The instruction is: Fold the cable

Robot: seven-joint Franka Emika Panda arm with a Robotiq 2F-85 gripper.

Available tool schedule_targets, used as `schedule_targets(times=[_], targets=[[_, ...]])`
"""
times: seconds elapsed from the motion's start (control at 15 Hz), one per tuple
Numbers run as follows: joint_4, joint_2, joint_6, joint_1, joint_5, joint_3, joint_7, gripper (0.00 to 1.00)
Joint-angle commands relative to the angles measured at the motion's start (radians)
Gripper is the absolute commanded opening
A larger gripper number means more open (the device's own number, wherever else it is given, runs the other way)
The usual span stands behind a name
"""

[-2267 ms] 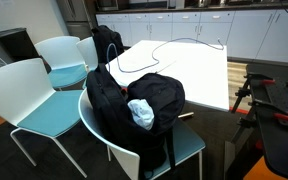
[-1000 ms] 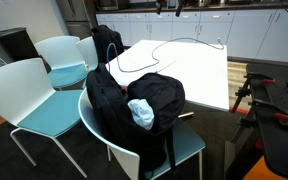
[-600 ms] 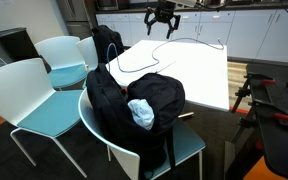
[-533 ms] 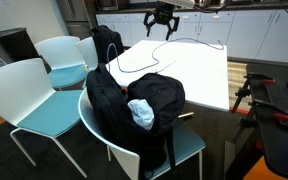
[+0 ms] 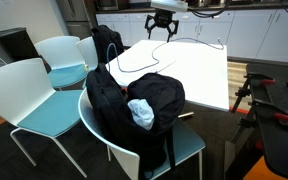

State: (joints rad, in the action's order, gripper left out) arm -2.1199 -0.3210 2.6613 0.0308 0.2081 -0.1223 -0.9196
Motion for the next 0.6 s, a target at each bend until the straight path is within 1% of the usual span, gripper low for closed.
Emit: schedule_targets(times=[0.0, 0.2, 0.33, 0.53], targets=[[0.141, -0.168, -0.022, -0.073, -0.064, -0.079, -0.252, 1.00], [0.235, -0.284, -0.035, -0.095, -0.032, -0.092, -0.420, 1.00], [0.289, -0.343, -0.042, -0.093, 0.003, -0.079, -0.516, 1.00], [0.359, -0.409, -0.046, -0.083, 0.037, -0.059, -0.605, 1.00]])
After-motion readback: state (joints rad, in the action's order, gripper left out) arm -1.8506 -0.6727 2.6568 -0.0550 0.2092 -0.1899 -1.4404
